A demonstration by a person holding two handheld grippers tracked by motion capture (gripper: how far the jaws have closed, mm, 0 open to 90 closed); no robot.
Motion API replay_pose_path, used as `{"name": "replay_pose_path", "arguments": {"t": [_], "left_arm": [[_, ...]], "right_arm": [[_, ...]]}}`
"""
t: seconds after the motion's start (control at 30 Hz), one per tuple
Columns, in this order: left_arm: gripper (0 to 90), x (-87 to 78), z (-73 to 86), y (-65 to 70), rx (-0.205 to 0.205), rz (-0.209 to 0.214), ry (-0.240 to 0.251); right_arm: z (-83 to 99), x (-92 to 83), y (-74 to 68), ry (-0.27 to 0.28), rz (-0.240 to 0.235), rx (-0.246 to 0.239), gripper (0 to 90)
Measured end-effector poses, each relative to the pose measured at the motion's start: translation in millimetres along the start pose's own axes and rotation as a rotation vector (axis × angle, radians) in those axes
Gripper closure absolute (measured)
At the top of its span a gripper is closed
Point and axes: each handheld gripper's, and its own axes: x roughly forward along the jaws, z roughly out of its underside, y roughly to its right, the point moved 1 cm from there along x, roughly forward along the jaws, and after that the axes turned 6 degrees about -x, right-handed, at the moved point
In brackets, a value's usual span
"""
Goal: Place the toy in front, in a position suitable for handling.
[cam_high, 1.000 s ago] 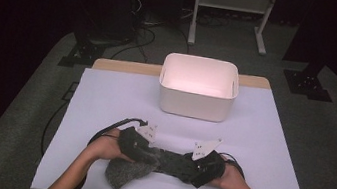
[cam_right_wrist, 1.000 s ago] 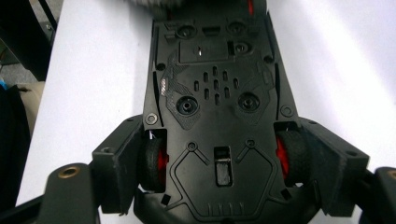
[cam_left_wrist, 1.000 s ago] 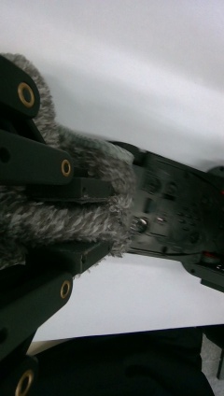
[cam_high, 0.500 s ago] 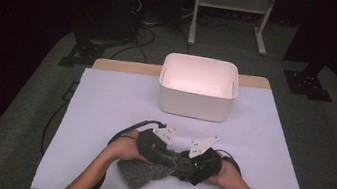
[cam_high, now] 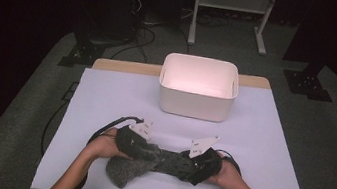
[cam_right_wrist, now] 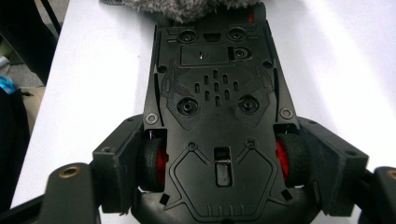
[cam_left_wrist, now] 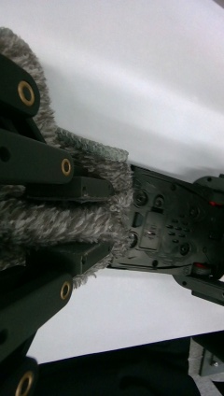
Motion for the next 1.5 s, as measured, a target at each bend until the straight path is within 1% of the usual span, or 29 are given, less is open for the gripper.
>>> {"name": "replay_pose_path", "arguments": {"t": [0.13, 0.23, 0.37, 0.43, 0.5, 0.57, 0.6, 0.63, 0.7, 0.73, 0.77, 0.87, 0.97, 1.07, 1.1, 1.13, 1.2, 1.23, 1.27, 1.37, 1.4, 1.5], "left_arm": [[73.4, 3.8, -4.9, -1.2, 0.011, 0.009, 0.001], [73.4, 11.6, -17.7, -0.1, 0.040, 0.018, -0.002], [72.3, 28.8, -35.8, 3.1, 0.065, 0.052, -0.003], [71.7, 34.9, -40.4, 4.8, 0.079, 0.052, -0.009], [71.9, 34.8, -41.2, 5.5, 0.082, 0.046, -0.018], [72.0, 33.1, -38.9, 5.1, 0.070, 0.045, -0.021], [72.1, 32.3, -37.1, 5.2, 0.063, 0.048, -0.014], [72.2, 31.5, -35.4, 5.2, 0.060, 0.049, -0.009], [72.3, 30.4, -32.8, 5.9, 0.044, 0.051, 0.000], [72.3, 30.1, -32.1, 6.5, 0.044, 0.051, 0.002], [72.3, 29.8, -31.6, 7.3, 0.040, 0.052, 0.001], [72.3, 28.5, -30.6, 7.1, 0.040, 0.053, -0.006], [72.3, 27.8, -28.1, 7.0, 0.035, 0.059, 0.007], [72.2, 27.4, -27.4, 7.1, 0.036, 0.059, 0.008], [72.2, 27.5, -27.8, 7.5, 0.038, 0.060, 0.005], [72.3, 27.9, -28.3, 8.0, 0.038, 0.062, 0.006], [72.3, 28.0, -29.6, 8.2, 0.042, 0.069, -0.002], [72.3, 28.6, -30.0, 8.7, 0.039, 0.071, 0.002], [72.3, 28.9, -30.6, 9.2, 0.042, 0.075, 0.000], [72.3, 32.3, -34.3, 10.4, 0.047, 0.089, 0.003], [72.3, 34.4, -36.3, 11.4, 0.049, 0.091, 0.005], [72.3, 40.5, -44.0, 14.2, 0.073, 0.102, -0.005]], "right_arm": [[0.1, 0.3, 0.4, 0.003, -0.002, 0.000, 22.3], [0.4, 0.8, 1.0, 0.006, -0.008, 0.002, 22.3], [0.2, 1.7, -0.1, 0.005, 0.001, -0.008, 22.3], [0.2, 1.6, -0.6, 0.005, 0.002, -0.001, 22.2], [0.8, 1.7, -1.5, 0.007, 0.002, 0.014, 22.0], [0.1, 1.5, -0.9, 0.011, 0.006, 0.014, 21.6], [-1.4, 1.7, -1.5, 0.012, 0.004, 0.022, 21.5], [-2.3, 1.7, -1.1, -0.001, 0.005, 0.013, 21.4], [-2.8, 1.0, -1.5, -0.005, 0.007, 0.014, 21.3], [-3.0, -0.3, -2.1, -0.008, 0.011, 0.010, 21.3], [-2.9, -1.7, -2.2, -0.011, 0.017, -0.003, 21.3], [-1.3, -6.3, -2.8, -0.015, 0.021, -0.007, 21.2], [4.9, -14.6, -3.3, -0.021, 0.029, -0.004, 19.9], [13.1, -23.0, -5.2, -0.009, 0.035, 0.024, 20.1], [15.3, -24.6, -5.8, -0.002, 0.038, 0.026, 22.2], [16.4, -25.1, -7.0, 0.002, 0.039, 0.028, 22.3], [15.4, -24.0, -7.3, -0.013, 0.042, 0.011, 22.3], [14.4, -23.6, -7.2, -0.015, 0.041, 0.017, 22.5], [14.5, -23.5, -6.0, -0.014, 0.040, 0.006, 22.6], [16.1, -23.1, -5.7, 0.002, 0.034, 0.024, 22.7], [16.6, -23.1, -4.9, 0.003, 0.032, 0.023, 22.7], [16.0, -23.1, -3.7, 0.007, 0.027, 0.029, 22.7]]}}
